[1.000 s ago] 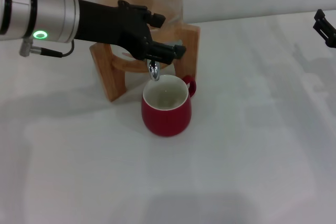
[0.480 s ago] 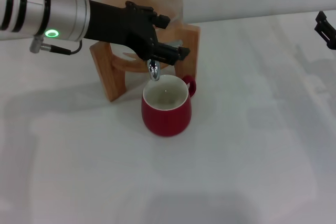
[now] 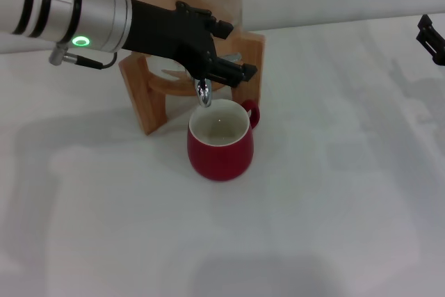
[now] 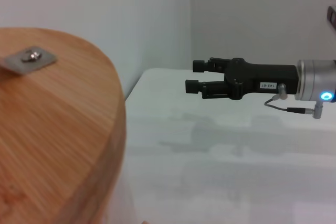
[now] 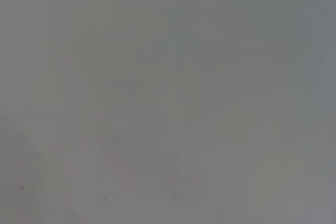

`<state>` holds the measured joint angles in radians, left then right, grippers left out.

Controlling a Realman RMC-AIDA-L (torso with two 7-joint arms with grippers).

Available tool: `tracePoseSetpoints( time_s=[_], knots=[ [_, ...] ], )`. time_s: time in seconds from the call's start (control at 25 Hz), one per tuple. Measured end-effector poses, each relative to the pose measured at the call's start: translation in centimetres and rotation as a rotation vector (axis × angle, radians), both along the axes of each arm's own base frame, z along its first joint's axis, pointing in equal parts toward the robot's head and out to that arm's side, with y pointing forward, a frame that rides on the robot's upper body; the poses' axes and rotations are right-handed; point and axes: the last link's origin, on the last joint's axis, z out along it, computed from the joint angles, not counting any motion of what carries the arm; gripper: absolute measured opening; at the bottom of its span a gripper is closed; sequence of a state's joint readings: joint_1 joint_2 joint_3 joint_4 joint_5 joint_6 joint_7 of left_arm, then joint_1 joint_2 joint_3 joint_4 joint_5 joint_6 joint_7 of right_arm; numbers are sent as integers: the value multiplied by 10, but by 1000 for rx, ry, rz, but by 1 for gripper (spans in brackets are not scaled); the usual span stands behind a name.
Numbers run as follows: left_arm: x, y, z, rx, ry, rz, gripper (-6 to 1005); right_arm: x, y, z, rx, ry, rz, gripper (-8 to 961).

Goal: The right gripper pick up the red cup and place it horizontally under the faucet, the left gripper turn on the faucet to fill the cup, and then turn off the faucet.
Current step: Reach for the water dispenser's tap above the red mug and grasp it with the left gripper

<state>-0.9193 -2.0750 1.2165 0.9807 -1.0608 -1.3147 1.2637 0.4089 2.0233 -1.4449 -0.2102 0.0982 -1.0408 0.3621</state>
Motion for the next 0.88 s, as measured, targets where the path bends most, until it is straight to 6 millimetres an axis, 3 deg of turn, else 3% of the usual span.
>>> tracePoseSetpoints(
  time_s=[0.88],
  knots=[
    [0, -3, -13, -5, 41, -29, 874, 0, 0, -1, -2, 3, 1, 851]
  ],
)
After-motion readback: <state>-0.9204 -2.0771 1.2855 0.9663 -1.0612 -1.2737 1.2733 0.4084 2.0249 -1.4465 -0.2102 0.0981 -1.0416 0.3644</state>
